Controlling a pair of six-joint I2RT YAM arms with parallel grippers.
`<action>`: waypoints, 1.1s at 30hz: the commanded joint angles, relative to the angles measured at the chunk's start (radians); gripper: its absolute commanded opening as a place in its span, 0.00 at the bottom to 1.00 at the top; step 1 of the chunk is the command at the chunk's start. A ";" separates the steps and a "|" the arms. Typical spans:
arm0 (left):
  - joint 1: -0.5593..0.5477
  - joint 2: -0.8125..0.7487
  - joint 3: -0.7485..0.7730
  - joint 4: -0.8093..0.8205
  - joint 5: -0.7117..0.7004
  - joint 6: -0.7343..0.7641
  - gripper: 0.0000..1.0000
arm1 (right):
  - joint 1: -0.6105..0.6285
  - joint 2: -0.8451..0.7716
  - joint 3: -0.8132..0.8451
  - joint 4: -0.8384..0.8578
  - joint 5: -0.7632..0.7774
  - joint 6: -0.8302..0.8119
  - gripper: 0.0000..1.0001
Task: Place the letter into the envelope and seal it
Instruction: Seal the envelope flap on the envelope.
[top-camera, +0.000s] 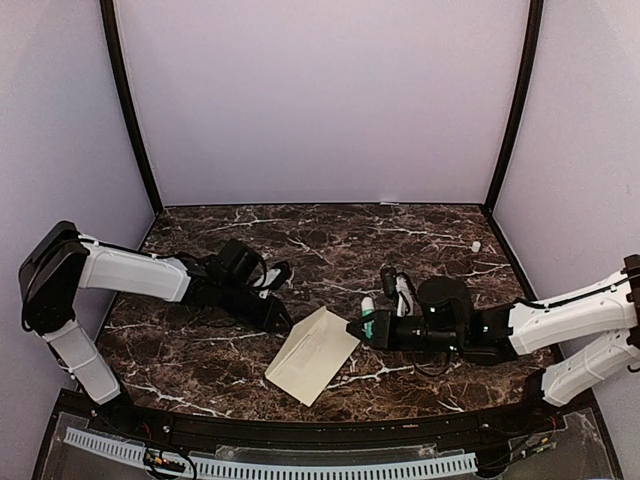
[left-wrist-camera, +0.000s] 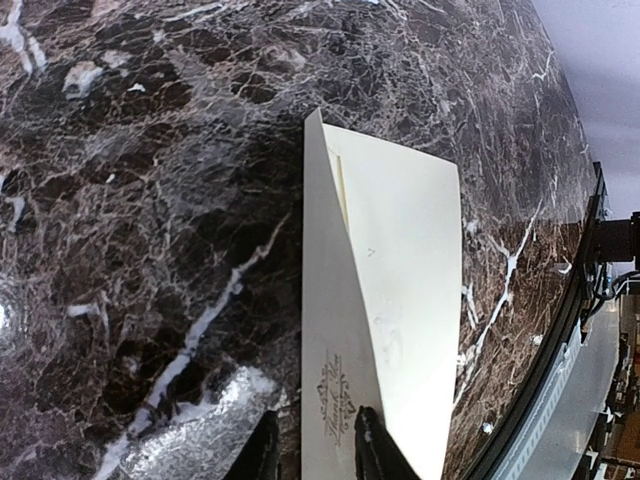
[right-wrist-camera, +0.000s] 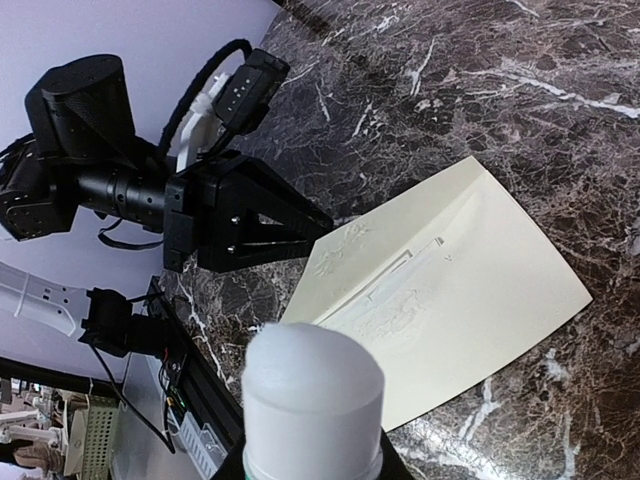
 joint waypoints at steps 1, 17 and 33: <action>-0.027 0.017 0.037 -0.022 -0.008 0.022 0.25 | -0.008 0.074 0.002 0.110 0.019 0.001 0.00; -0.115 0.043 0.044 0.016 -0.032 -0.029 0.19 | -0.022 0.279 0.035 0.213 0.013 0.015 0.00; -0.148 0.103 0.029 0.100 -0.011 -0.062 0.09 | -0.022 0.295 0.073 0.185 0.011 0.005 0.00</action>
